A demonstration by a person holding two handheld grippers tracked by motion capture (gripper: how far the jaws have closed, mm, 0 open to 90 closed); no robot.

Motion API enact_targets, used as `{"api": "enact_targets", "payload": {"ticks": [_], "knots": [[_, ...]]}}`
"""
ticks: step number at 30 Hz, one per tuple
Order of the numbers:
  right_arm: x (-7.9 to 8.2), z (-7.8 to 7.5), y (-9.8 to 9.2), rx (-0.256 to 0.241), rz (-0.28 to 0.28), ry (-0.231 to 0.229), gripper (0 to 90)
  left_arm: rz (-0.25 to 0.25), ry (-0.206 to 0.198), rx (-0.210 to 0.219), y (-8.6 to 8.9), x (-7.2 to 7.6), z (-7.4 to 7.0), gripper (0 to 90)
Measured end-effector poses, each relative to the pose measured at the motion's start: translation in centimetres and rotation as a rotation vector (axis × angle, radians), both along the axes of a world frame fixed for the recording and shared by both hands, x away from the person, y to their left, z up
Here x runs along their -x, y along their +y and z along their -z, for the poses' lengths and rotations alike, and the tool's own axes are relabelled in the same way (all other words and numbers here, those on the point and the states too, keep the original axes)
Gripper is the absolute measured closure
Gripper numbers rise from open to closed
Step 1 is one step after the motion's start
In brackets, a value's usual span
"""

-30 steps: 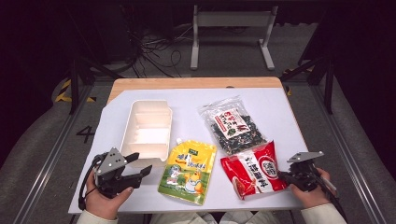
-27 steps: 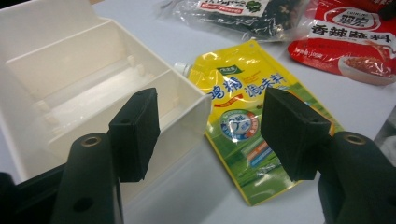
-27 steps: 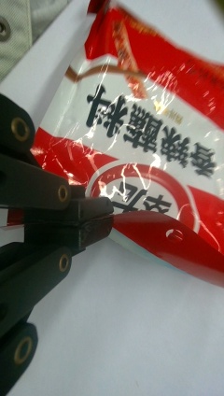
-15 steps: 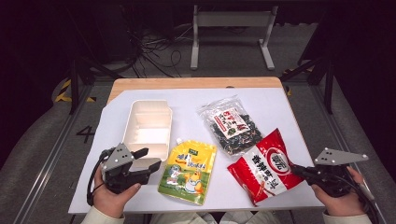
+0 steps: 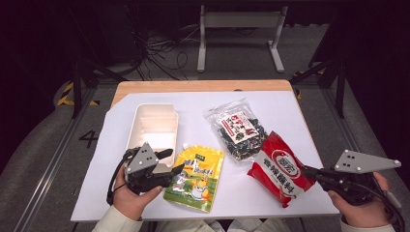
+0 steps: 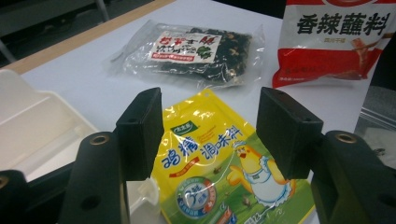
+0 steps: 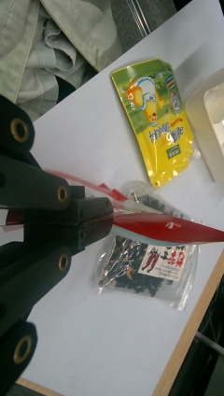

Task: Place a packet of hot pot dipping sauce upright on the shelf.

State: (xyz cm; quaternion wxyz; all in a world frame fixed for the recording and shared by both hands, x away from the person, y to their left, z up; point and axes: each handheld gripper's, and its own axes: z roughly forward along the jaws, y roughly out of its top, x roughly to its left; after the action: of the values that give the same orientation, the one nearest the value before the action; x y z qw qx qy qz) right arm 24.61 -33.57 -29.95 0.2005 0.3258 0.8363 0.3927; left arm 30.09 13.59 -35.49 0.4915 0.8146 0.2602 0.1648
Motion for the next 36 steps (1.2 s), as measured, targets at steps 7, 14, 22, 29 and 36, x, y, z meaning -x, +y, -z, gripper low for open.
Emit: {"api": "enact_targets", "payload": {"ticks": [7, 14, 22, 29, 36], "knots": [[-0.2, -1.2, 0.2, -0.011, -0.039, -0.034, 89.0, 0.031, 0.014, 0.024, -0.9, -0.8, 0.1, 40.3], [-0.7, -2.1, 1.3, -0.008, -0.110, -0.053, 88.9, 0.066, 0.053, 0.036, -2.0, -1.6, 0.5, 39.6], [-1.6, -2.6, 2.5, -0.002, -0.162, -0.054, 88.9, 0.125, 0.079, 0.035, -3.6, -2.1, 0.8, 39.2], [-2.3, -2.8, 3.6, -0.004, -0.201, -0.055, 88.9, 0.187, 0.042, 0.098, -5.0, -2.6, 1.4, 37.8], [-2.8, -2.8, 4.8, -0.007, -0.241, -0.073, 88.9, 0.227, 0.050, 0.102, -6.6, -2.9, 1.7, 35.4]]}}
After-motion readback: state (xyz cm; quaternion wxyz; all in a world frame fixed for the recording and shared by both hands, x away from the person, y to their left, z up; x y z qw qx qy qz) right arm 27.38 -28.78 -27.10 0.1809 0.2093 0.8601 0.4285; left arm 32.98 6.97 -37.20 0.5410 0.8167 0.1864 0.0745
